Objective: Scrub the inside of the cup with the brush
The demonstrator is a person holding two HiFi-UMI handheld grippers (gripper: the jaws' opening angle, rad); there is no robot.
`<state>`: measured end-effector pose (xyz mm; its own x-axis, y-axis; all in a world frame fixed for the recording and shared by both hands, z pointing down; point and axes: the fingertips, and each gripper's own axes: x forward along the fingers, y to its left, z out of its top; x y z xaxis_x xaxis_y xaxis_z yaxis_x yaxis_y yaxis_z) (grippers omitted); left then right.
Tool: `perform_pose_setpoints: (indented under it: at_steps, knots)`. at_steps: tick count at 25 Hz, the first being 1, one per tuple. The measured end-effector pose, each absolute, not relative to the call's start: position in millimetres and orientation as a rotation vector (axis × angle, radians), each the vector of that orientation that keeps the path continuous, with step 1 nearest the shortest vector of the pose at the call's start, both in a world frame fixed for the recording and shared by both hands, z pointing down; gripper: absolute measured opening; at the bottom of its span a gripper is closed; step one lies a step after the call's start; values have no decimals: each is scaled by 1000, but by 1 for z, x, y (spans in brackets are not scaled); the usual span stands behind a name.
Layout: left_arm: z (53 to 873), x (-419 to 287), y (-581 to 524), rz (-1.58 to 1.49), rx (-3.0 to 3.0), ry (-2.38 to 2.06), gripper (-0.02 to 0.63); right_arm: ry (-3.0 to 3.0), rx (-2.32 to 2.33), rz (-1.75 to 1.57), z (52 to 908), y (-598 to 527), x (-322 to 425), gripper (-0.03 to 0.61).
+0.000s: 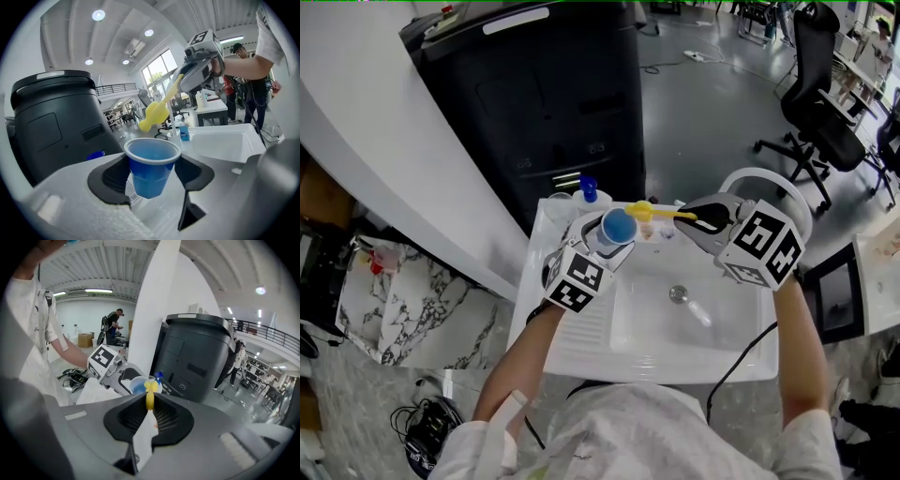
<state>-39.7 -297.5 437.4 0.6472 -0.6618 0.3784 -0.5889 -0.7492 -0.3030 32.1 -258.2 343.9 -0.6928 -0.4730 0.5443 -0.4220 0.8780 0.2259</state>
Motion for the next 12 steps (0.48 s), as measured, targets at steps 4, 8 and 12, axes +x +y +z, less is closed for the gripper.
perform_pose_setpoints:
  at_steps: [4,8,12]
  knots:
    - [428,-48,-302,-669,-2719,1116,304,-2480,786,-70,337,-264,36,34]
    - [413,-56,-307,-579,-2757,1198,304,-2526,900,-8,334,-270,44,34]
    - [402,-62,-307,-501,-2809,1275,304,-2570,1012,26,329,-273,50,34]
